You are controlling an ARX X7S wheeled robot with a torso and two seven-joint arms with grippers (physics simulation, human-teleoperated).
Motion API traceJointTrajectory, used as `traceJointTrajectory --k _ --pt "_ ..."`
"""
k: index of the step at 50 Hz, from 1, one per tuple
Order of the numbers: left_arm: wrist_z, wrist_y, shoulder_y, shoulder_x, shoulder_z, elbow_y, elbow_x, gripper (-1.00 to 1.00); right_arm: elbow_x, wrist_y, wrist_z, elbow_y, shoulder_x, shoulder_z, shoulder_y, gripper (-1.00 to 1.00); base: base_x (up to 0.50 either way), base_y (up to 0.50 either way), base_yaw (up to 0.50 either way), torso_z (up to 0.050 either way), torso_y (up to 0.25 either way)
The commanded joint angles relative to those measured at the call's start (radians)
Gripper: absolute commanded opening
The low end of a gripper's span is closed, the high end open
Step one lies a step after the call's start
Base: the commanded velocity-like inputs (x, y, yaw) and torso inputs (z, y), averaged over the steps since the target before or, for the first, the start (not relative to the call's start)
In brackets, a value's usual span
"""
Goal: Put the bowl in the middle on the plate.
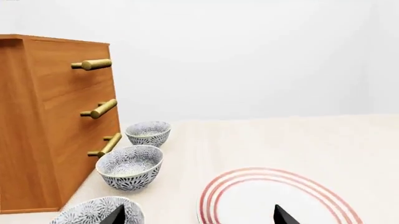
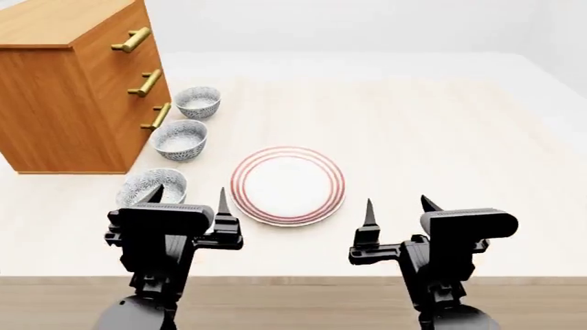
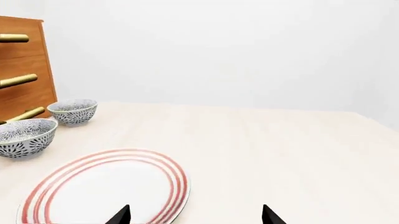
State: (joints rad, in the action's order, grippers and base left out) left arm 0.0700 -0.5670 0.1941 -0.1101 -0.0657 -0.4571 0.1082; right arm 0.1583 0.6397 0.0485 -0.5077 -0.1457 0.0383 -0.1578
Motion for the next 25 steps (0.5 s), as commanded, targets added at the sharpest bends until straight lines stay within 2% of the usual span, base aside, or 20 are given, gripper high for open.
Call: traceJointTrajectory --k 1,25 --pt "0.013 -0.034 0.023 -0.014 -0.01 -0.018 0.01 1.0 0.019 0.066 0.007 -0.043 -0.014 0.003 -0.029 1.0 0.5 0.0 0.0 0.0 0.0" --pt "0.037 -0.014 0.033 -0.035 -0.024 0.002 0.017 1.0 0.029 0.041 0.017 -0.026 -0.03 0.017 -0.027 1.0 0.5 0.0 0.0 0.0 0.0"
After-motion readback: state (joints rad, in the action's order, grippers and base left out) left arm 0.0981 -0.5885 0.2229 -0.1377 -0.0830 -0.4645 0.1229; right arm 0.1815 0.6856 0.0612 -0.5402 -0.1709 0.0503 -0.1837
